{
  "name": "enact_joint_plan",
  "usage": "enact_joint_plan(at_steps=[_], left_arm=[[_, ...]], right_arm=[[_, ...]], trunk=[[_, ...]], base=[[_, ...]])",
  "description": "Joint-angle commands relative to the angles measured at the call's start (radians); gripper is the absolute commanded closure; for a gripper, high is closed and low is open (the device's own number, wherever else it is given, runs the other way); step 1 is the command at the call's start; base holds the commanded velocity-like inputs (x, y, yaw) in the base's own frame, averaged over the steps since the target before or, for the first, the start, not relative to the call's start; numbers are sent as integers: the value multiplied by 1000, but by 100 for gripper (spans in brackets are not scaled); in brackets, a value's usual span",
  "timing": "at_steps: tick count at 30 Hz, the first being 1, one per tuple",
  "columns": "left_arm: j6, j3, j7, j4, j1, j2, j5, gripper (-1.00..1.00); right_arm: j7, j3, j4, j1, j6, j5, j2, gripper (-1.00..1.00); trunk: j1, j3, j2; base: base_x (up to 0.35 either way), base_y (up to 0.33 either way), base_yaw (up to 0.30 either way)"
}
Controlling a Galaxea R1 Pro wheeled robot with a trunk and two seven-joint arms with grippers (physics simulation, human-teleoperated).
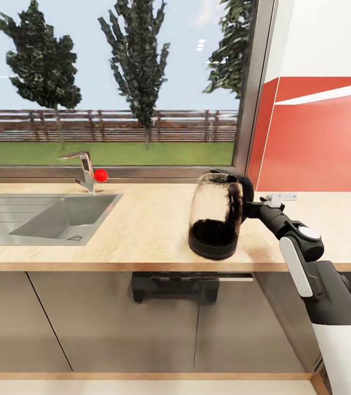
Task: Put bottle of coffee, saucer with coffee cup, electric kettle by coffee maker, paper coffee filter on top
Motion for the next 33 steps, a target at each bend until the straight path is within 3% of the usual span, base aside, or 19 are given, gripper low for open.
enact_joint_plan(at_steps=[1, 18, 27, 33], left_arm=[[-7, -4, -1, -1, 0, 0, 3, -100], [-7, -4, -4, -2, 0, 2, 3, -100], [-4, -6, -2, -3, 0, 2, 3, -100], [-4, -7, -1, -3, 0, 1, 3, -100]], right_arm=[[-5, 1, -1, -1, 4, -3, -1, 100], [-5, 2, -1, -1, 4, -3, 0, 100], [-5, 3, -2, -1, 3, -3, 1, 100], [-8, 12, -3, -2, 3, -2, 35, 100]], trunk=[[0, -1, 0], [0, -1, 0], [-35, 27, 63], [-58, 46, 105]], base=[[0, 0, 0], [0, 0, 0], [0, 0, 0], [0, 0, 0]])
